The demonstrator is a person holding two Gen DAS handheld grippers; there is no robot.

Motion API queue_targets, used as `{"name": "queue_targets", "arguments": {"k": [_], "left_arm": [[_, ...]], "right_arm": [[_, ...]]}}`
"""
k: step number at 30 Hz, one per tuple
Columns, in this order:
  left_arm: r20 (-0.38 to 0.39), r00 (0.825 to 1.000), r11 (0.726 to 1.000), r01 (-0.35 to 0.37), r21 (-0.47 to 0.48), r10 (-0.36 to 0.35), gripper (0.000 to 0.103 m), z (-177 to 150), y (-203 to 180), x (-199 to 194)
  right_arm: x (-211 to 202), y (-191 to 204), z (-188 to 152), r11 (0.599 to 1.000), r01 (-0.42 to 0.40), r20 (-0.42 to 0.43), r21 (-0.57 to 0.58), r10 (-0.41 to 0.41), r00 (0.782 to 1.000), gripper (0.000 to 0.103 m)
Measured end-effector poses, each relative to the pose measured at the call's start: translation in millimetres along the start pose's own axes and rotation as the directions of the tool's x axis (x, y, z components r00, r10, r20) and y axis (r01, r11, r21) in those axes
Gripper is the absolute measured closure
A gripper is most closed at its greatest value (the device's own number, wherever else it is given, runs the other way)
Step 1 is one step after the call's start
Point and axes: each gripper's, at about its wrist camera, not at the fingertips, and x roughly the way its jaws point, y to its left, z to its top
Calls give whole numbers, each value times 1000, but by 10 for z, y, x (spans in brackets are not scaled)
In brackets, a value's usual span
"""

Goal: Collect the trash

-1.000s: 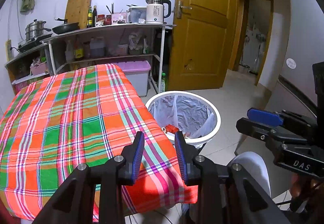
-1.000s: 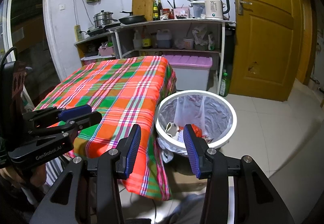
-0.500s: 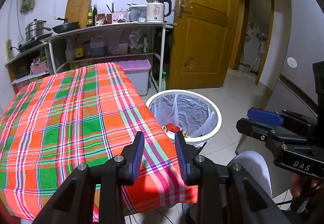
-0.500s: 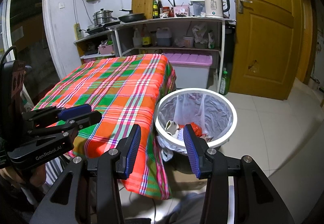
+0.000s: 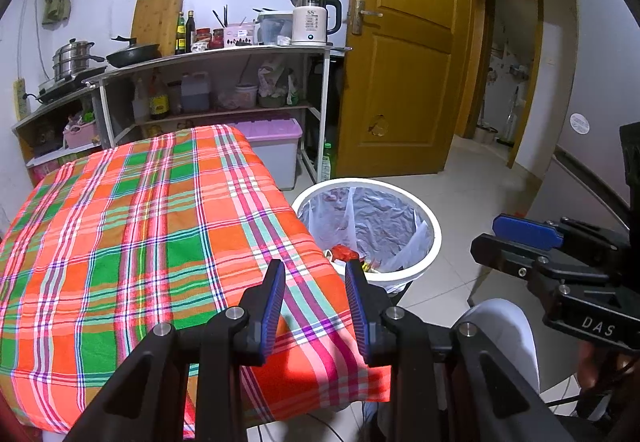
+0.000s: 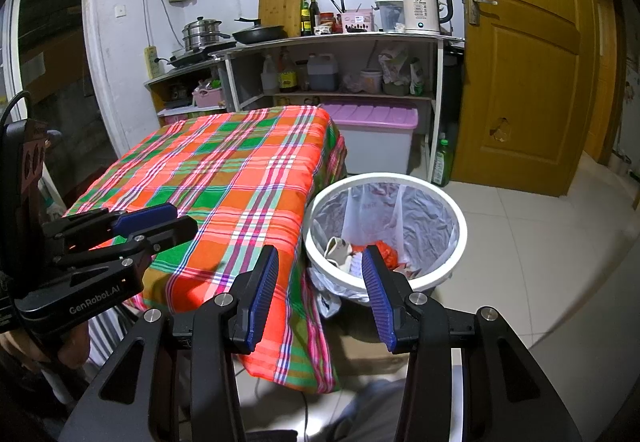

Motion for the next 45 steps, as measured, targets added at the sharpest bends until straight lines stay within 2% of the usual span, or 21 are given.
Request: {"name": "queue_targets", "arguments": {"k": [45], "left_arm": [[-24, 1000, 1000, -1, 0, 1, 72, -18, -33, 76]], "right_arm": [[67, -4, -64, 1000, 3, -14, 6, -3, 1000, 58]]}}
